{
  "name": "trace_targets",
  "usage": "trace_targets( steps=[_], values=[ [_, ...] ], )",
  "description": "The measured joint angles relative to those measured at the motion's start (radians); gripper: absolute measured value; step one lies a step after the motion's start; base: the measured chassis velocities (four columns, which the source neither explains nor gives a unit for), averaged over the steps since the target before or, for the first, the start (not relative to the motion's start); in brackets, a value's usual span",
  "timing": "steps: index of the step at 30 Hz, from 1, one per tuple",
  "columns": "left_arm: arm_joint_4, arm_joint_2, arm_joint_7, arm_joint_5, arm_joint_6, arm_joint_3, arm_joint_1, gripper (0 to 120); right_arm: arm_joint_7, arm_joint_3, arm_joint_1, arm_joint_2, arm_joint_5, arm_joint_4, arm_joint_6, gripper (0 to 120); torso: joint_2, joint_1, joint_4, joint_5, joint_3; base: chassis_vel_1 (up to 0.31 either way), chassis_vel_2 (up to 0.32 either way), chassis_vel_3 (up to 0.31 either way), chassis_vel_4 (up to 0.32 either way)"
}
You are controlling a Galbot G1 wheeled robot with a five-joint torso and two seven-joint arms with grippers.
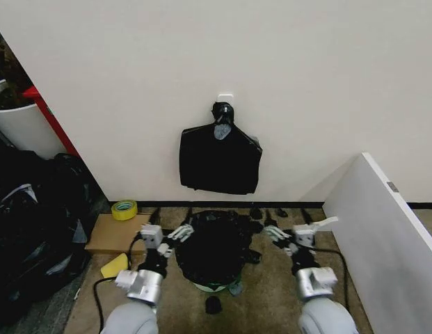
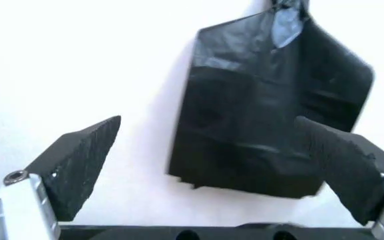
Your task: Place the garbage bag over the trash bin.
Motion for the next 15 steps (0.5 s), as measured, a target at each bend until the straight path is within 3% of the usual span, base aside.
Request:
trace_targets(
  steps=[7,15],
  values=[
    [-0.056,-0.100,0.006,0.133,-0.009,-0.060,0.146,100,-0.033,0.027,-0.124,0.062,-0.007,0.104,0.106,100,0.000,0.000,0.0000,-0.0002,0.000,0.000,0.000,0.000,0.000],
    [-0.131,-0.131,0.045,0.167,-0.043,-0.082,0.249,100,-0.037,0.025,-0.149,0.090,-0.049,0.122,0.151,100,0.000,0.000,0.0001,-0.0001,0.000,0.000,0.000,0.000,0.000]
  ],
)
